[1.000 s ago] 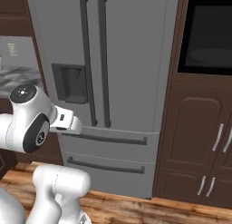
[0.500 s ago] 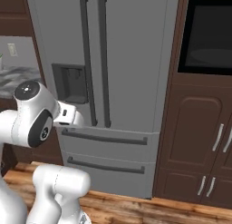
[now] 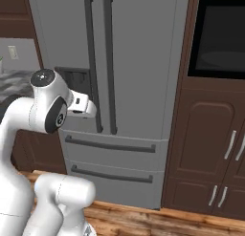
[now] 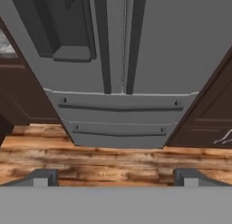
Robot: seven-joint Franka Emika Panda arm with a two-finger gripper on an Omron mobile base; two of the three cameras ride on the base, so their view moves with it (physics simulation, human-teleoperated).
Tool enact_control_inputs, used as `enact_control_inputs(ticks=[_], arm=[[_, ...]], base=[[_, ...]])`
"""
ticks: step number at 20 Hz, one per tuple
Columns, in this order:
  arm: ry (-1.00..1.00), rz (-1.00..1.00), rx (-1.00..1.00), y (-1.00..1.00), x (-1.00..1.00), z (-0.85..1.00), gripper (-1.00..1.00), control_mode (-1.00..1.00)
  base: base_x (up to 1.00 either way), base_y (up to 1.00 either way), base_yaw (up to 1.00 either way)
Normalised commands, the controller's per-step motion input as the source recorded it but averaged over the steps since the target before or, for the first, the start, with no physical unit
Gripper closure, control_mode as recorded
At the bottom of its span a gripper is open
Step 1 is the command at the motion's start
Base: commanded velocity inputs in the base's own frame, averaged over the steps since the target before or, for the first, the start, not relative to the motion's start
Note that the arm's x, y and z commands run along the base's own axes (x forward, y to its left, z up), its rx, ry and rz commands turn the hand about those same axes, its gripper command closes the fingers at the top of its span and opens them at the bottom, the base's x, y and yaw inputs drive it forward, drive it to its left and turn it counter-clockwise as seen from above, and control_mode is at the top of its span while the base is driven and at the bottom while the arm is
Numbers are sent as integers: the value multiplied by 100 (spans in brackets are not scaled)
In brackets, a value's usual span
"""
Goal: Retrieve the steak from the fridge and place it on the saucepan with marinade on the stove.
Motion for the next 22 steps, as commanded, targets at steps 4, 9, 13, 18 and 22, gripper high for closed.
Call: enact_control_inputs(ticks=[4,9,13,18,22], arm=[[0,0,0,0,70,4,-100,-100],[0,0,0,2,54,10,-100,-100],[0,-2,0,23,37,7,-100,-100],[0,-1,0,20,48,0,-100,-100],[0,-2,0,9,77,0,-100,-100]], base=[[0,0,0],[0,0,0],[0,0,0],[0,0,0],[0,0,0]])
